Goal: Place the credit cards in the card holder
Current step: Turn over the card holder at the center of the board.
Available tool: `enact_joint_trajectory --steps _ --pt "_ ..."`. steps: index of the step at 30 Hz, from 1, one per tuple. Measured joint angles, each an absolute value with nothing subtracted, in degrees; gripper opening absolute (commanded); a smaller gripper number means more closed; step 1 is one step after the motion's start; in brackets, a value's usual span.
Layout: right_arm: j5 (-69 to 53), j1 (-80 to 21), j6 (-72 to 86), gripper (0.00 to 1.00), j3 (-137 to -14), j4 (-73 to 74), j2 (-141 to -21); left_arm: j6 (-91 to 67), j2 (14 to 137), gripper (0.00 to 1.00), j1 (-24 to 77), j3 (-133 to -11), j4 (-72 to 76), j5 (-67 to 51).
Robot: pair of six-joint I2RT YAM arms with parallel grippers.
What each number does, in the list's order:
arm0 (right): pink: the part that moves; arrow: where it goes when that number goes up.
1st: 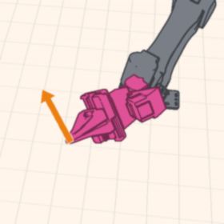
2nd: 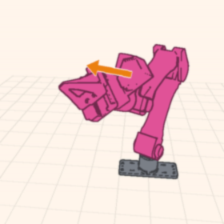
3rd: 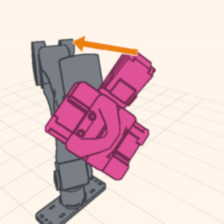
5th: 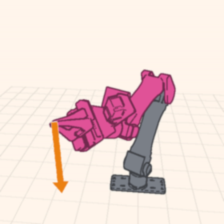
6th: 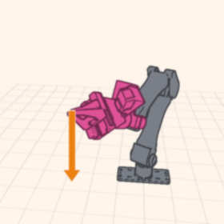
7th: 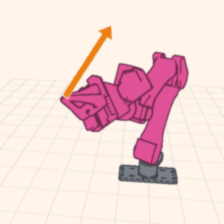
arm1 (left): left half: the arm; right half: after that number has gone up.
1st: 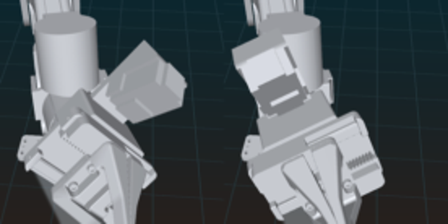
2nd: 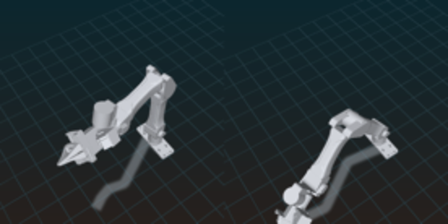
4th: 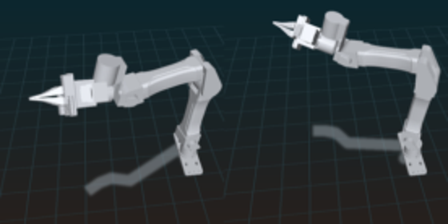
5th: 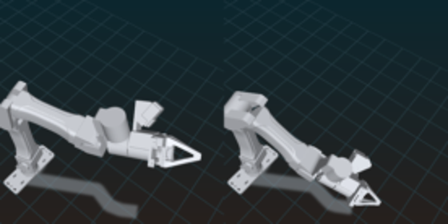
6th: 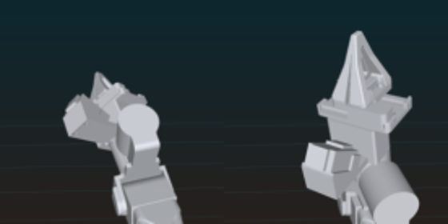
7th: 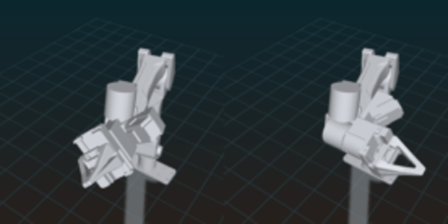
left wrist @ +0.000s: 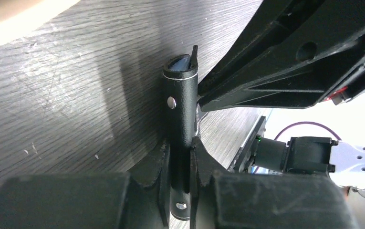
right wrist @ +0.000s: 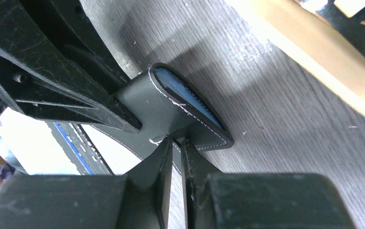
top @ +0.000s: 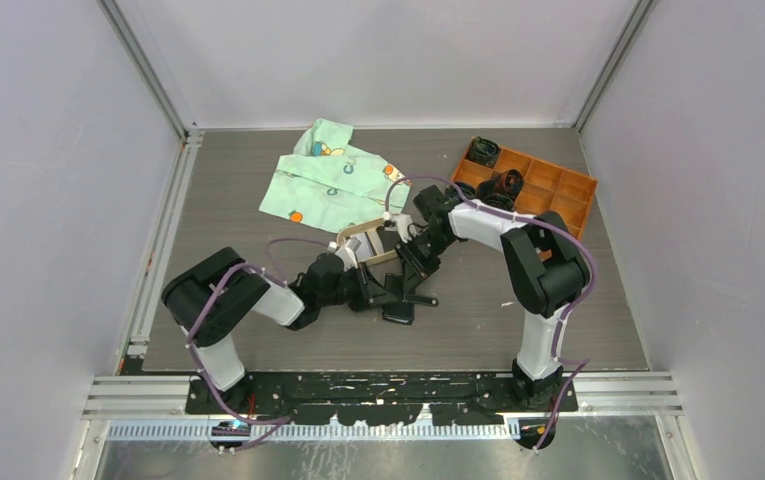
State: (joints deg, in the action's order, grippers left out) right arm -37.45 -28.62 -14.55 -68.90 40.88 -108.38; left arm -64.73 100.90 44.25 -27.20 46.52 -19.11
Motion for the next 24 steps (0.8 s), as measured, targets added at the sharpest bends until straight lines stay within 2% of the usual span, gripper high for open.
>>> enact_joint_trajectory --steps 3,6,9,11,13,15,17,18,19,24 --pt "-38.33 -27.59 -15.77 0.21 -68.88 42.35 -107.85 -61.65 98.52 0.0 44.77 -27.16 44.01 -18.48" --pt "-40.01 -25.85 -16.86 0.23 -68.71 43.55 -104.16 -54.33 90.21 0.0 46.59 -26.94 35.75 -16.01" --pt "-42.3 -21.85 -17.69 0.25 -68.31 43.31 -95.39 -43.59 78.43 0.0 51.03 -27.64 24.82 -10.09" --pt "-43.57 -18.72 -17.72 0.3 -67.85 41.85 -88.14 -34.72 70.46 0.0 55.05 -29.17 17.93 -5.39" --pt "-43.92 -15.86 -17.21 0.39 -66.76 39.29 -81.93 -26.15 64.6 0.0 58.43 -30.24 14.52 -1.48" --pt "-43.83 -13.87 -16.08 0.54 -64.31 35.62 -75.96 -16.03 59.72 0.0 62.0 -30.39 12.78 2.28" --pt "-43.68 -11.97 -14.68 0.79 -62.15 32.82 -72.95 -5.41 56.97 0.0 65.76 -30.39 11.75 5.85" --pt "-43.68 -10.92 -13.82 0.97 -60.38 30.39 -71.61 0.47 56.53 0.0 67.79 -30.37 11.73 8.01" --pt "-43.86 -10.2 -12.91 0.99 -59.05 28.84 -70.96 6.09 56.71 0.0 69.69 -30.37 11.75 10.02" --pt "-47.07 -6.76 -6.72 1.0 -52.38 20.08 -71.2 28.88 64.01 0.0 75.26 -30.41 12.64 17.06"
